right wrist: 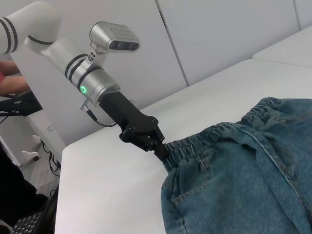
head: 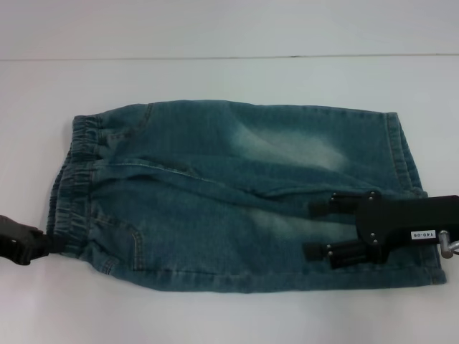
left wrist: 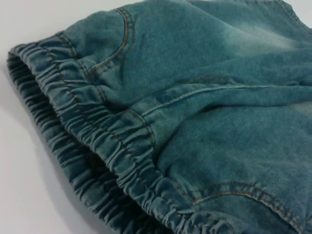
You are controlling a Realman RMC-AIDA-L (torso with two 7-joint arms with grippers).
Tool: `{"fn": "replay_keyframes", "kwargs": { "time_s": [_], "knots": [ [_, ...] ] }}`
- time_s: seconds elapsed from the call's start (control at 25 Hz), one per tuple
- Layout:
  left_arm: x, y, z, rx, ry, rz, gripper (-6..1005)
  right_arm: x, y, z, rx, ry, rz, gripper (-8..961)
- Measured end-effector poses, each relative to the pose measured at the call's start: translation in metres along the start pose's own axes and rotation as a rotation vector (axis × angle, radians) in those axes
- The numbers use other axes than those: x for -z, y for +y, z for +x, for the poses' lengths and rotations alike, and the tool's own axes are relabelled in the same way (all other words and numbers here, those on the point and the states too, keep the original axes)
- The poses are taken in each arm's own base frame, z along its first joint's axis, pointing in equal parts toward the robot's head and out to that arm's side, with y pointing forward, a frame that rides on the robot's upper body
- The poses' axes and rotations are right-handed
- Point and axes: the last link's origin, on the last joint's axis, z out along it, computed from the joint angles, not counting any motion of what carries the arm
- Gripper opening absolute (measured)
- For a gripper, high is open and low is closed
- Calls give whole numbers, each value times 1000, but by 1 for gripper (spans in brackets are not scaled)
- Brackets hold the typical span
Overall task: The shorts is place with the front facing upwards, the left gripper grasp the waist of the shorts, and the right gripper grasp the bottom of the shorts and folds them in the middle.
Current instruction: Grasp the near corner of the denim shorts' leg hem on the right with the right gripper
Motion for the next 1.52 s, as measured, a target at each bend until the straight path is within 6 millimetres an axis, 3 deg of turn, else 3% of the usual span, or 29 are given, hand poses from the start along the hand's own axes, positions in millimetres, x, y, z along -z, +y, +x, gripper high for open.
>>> {"fn": "replay_keyframes", "kwargs": {
  "time_s": [0.32, 0.56, 0.72, 0.96, 1.52],
  "knots": [
    [-1, 5, 6, -6, 1, -36, 45, 10, -4, -15, -58, -2, -11, 942],
    [-5, 9, 13, -20, 4, -57, 45, 42, -19, -43, -212, 89, 14, 941],
    [-6, 13, 20, -35, 5, -75, 45, 65, -20, -55, -201, 212, 54, 941],
    [-6, 14, 26, -50, 6, -83, 45, 87, -15, -55, -178, 446, 93, 942],
    [-2, 12, 31, -44, 8, -70, 46, 103, -20, -31, -267, 710, 179, 942]
  ]
}}
